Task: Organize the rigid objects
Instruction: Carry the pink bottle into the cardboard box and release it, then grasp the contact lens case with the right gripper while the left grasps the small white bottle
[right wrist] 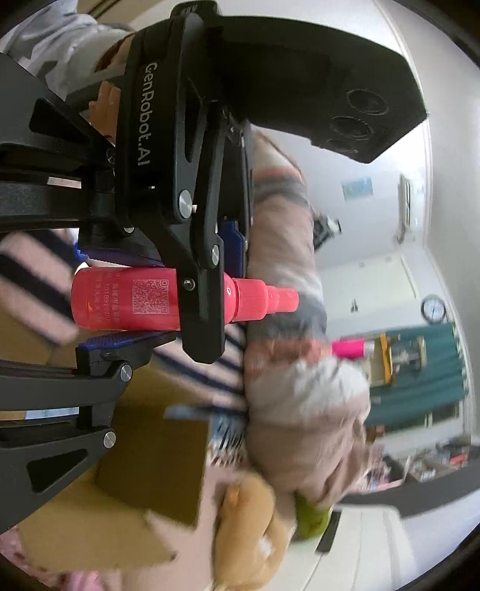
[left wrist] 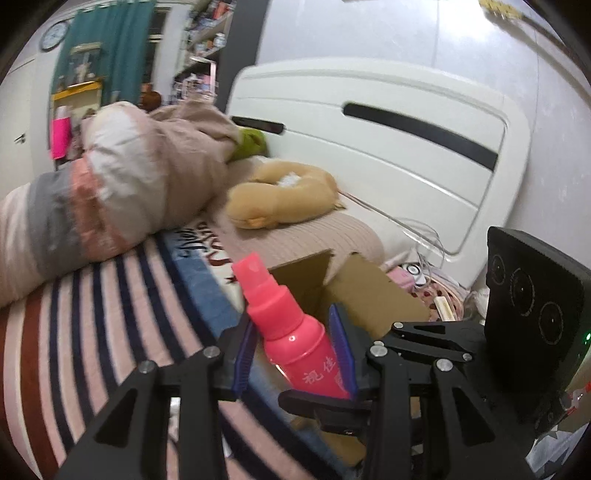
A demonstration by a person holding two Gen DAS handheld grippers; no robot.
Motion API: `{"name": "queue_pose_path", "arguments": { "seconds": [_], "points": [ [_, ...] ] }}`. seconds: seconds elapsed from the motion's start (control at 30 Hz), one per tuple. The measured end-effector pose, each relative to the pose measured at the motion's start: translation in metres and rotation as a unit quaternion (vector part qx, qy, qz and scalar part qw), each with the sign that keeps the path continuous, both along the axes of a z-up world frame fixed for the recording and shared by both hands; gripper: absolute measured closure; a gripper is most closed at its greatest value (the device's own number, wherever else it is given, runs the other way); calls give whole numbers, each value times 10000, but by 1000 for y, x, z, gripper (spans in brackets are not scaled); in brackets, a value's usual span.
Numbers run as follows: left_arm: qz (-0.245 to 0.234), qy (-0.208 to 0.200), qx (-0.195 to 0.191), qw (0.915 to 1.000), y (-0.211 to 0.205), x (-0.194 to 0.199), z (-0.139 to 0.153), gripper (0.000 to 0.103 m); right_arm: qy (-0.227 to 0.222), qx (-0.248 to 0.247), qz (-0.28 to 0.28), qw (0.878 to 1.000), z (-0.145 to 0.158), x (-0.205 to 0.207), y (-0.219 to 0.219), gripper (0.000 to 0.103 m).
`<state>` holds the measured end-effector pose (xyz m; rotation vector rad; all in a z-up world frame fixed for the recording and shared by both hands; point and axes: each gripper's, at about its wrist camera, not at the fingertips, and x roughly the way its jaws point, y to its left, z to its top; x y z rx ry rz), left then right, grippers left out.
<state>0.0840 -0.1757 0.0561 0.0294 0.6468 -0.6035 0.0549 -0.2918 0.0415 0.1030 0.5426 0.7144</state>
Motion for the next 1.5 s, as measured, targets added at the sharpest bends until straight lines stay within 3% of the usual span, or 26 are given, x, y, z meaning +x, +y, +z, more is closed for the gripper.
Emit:
{"name": "queue_pose_path", "arguments": {
  "seconds": [0.27,0.5,0.6,0.7,0.93,1.13,1.3,1.5],
  "points": [
    [-550,387,379,9970,-78,32,-24,67,466,-185,-675,9965,-31,20,-62,77],
    [-590,604,688,9941,-100,48,-44,66,756,-586,-967,9907,-52,24,-78,76],
    [-566,628,771,9934,-101,49,-48,61,759,-701,-1031,9893,-54,23,-79,76],
    [-474,544,716,9948,-92,47,-44,41,738,-804,-1090,9880,-53,25,-75,76],
    [-123,213,566,9981,-45,30,-21,28,680,-792,-1149,9879,-45,29,-61,71],
    [531,64,563,9970,32,11,-14,26,422,-584,-597,9956,-22,12,-24,67],
    [1143,132,641,9913,102,-2,-28,23,300,-497,16,9983,-10,1,23,63],
    [1764,419,624,9814,177,-22,-74,22,446,-636,827,9935,-20,-9,98,63]
  ]
}}
